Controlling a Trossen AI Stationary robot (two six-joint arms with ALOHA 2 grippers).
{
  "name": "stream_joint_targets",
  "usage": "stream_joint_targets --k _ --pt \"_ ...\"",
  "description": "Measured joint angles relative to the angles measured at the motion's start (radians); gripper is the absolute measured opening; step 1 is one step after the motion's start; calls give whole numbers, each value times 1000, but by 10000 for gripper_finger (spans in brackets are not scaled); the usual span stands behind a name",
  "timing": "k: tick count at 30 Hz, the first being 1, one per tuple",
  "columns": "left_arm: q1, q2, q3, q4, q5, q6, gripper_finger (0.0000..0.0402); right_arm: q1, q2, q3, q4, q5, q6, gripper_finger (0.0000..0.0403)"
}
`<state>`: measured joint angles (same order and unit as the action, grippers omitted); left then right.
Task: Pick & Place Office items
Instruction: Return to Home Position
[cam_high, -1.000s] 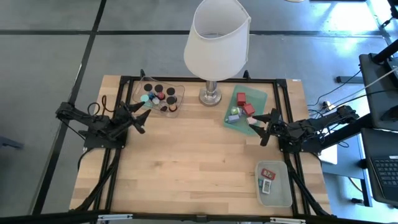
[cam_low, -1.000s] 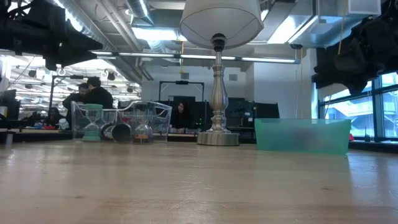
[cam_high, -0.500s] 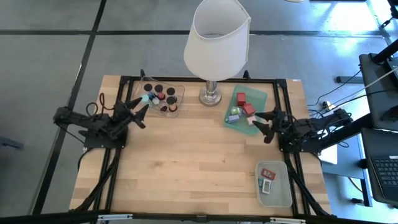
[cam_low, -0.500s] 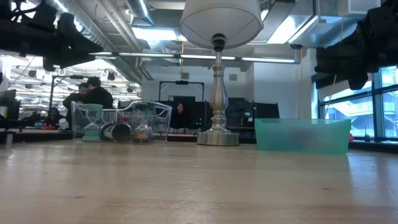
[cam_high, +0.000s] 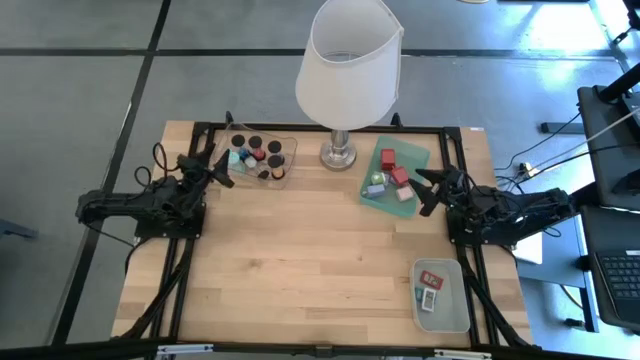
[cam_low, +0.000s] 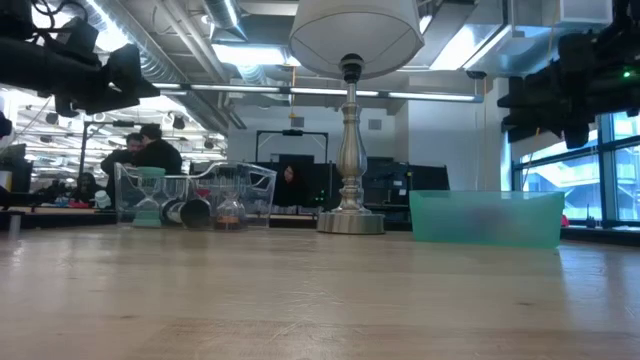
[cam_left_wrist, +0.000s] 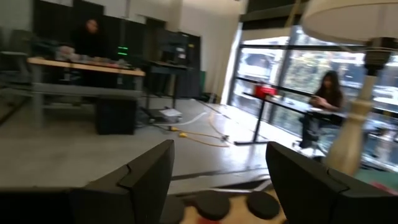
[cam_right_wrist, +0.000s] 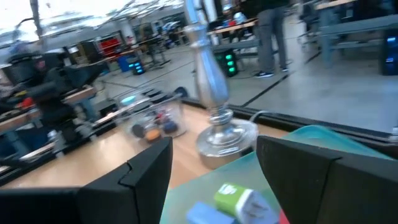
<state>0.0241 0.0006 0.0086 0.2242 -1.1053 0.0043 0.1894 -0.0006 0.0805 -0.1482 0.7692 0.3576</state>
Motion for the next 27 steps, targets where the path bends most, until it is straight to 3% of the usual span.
stream_joint_targets --k 8,27 --pt "116 0 0 0 -1 0 251 -118 0 0 0 -1 0 237" --pt "136 0 0 0 -1 0 251 -127 0 0 -1 -1 -1 237"
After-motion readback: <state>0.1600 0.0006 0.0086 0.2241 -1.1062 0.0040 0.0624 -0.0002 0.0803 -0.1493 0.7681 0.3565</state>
